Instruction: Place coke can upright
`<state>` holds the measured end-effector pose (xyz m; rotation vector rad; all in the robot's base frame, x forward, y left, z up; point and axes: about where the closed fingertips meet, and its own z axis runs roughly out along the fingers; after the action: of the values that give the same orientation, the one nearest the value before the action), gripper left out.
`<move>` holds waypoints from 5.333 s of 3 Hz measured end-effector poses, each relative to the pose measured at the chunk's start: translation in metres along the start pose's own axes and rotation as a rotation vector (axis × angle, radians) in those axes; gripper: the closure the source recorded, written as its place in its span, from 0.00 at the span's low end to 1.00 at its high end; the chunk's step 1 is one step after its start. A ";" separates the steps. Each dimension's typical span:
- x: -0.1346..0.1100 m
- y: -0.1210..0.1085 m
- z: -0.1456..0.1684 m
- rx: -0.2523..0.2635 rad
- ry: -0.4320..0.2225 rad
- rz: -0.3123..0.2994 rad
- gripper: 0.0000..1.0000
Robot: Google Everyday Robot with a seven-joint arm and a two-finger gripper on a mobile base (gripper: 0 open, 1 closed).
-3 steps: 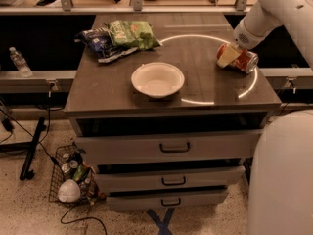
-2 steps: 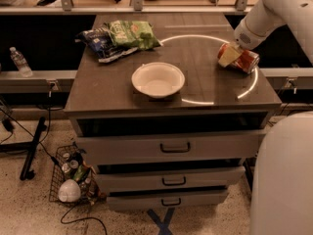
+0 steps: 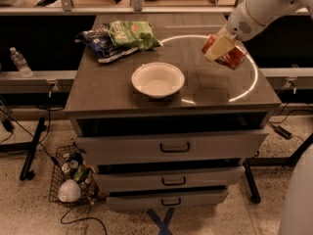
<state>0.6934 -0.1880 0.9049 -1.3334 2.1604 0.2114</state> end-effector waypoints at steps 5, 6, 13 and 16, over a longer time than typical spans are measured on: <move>-0.064 0.044 -0.032 -0.295 -0.843 0.026 1.00; -0.058 0.037 -0.031 -0.288 -0.878 0.046 1.00; 0.018 0.016 -0.010 -0.201 -0.914 0.030 0.59; 0.036 0.005 -0.025 -0.116 -0.989 0.092 0.46</move>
Offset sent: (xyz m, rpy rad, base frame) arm -0.0720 0.1063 0.0768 0.6701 -0.0851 0.4278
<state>0.6673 -0.2239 0.9050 -0.8824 1.3635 0.8428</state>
